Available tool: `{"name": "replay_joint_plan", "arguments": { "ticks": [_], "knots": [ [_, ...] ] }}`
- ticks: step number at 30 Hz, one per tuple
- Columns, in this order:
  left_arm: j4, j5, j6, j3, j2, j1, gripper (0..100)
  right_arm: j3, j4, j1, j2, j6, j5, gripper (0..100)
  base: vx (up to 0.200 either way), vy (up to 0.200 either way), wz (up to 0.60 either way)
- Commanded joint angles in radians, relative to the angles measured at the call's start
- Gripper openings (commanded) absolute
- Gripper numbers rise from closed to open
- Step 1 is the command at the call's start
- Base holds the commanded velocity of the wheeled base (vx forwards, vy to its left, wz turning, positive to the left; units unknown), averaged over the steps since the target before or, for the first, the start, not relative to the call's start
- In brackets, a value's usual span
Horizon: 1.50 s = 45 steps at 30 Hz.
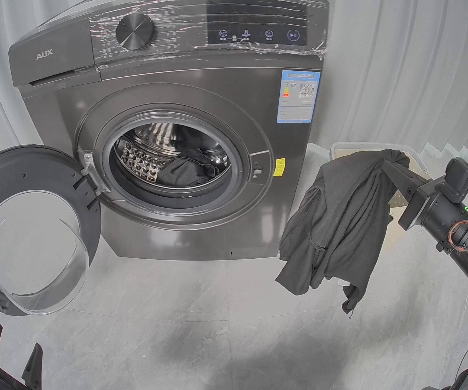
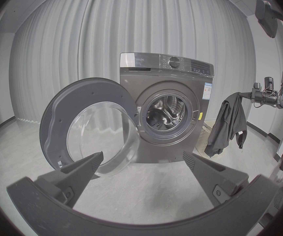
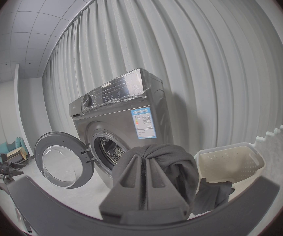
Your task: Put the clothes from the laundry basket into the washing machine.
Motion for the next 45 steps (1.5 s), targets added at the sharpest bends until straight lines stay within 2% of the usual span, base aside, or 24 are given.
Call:
{"name": "replay_joint_plan", "arguments": {
  "ticks": [1,4,16,17,21,25,31,45],
  "knots": [
    [0.000,0.001,0.000,0.015,-0.015,0.001,100,0.000,-0.001,0.001,0.001,0.000,0.000,0,0.000,0.200,0.00],
    [0.000,0.001,0.000,0.015,-0.015,0.001,100,0.002,-0.001,0.001,0.001,0.000,0.000,0,0.000,0.200,0.00],
    [0.000,-0.001,0.010,0.015,-0.015,0.001,100,0.041,0.007,0.001,0.000,0.000,0.004,0,0.000,0.000,0.00],
    [-0.001,-0.001,0.010,0.015,-0.015,0.001,100,0.068,-0.004,0.007,0.001,0.009,0.004,0,-0.200,0.000,0.00],
    [-0.001,-0.001,0.010,0.016,-0.015,0.001,100,0.074,-0.002,0.016,0.001,0.023,0.004,0,-0.200,0.000,0.00],
    [-0.001,0.001,0.010,0.016,-0.016,0.001,100,0.058,-0.004,0.016,0.017,0.026,0.007,0,-0.200,0.000,0.00],
    [-0.001,0.001,0.012,0.016,-0.016,0.001,100,0.028,-0.004,0.021,0.046,0.026,0.007,0,0.000,0.000,0.00],
    [-0.001,0.005,0.017,0.016,-0.016,0.001,100,-0.032,-0.005,0.090,0.110,0.027,0.000,0,0.000,0.171,0.00]
  ]
}}
